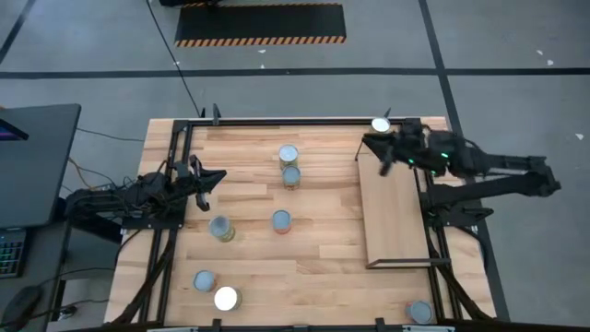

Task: Pick and place cans onto a shelf
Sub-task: Put the top large canned oranges on the shelf

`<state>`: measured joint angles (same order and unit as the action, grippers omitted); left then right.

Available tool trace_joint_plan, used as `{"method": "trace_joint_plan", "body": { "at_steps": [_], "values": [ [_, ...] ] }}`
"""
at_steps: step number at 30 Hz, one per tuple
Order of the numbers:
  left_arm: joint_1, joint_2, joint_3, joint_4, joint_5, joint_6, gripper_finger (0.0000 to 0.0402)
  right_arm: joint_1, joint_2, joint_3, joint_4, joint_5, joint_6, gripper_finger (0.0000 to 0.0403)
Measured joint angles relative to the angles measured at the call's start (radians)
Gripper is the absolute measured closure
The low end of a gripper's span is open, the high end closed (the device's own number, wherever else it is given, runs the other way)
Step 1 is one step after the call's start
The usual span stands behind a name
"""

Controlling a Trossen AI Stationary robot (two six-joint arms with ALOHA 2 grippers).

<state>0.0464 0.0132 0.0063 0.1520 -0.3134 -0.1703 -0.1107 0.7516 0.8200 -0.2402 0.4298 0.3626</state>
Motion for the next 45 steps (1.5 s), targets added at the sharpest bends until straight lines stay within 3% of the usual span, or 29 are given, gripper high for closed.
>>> {"method": "trace_joint_plan", "body": {
  "at_steps": [5,13,18,22,27,37,45],
  "values": [
    [0.000,0.000,0.000,0.000,0.000,0.000,0.0379,-0.121,0.213,0.236,-0.178,0.005,0.056,0.0223],
    [0.000,0.000,0.000,0.000,0.000,0.000,0.0379,-0.356,0.438,0.533,-0.324,-0.141,0.065,0.0082],
    [0.000,0.000,0.000,0.000,0.000,0.000,0.0379,-0.494,0.576,0.713,-0.529,-0.144,0.096,0.0016],
    [0.000,0.000,0.000,0.000,0.000,0.000,0.0379,-0.620,0.690,0.825,-0.731,-0.144,0.144,0.0007],
    [0.000,0.000,0.000,0.000,0.000,0.000,0.0379,-0.758,0.803,0.846,-0.872,-0.191,0.139,0.0009],
    [0.000,0.000,0.000,0.000,0.000,0.000,0.0379,-0.889,0.967,0.788,-0.941,-0.299,0.164,0.0009],
    [0.000,0.000,0.000,0.000,0.000,0.000,0.0379,-0.959,1.026,0.717,-0.960,-0.370,0.195,0.0008]
  ]
}}
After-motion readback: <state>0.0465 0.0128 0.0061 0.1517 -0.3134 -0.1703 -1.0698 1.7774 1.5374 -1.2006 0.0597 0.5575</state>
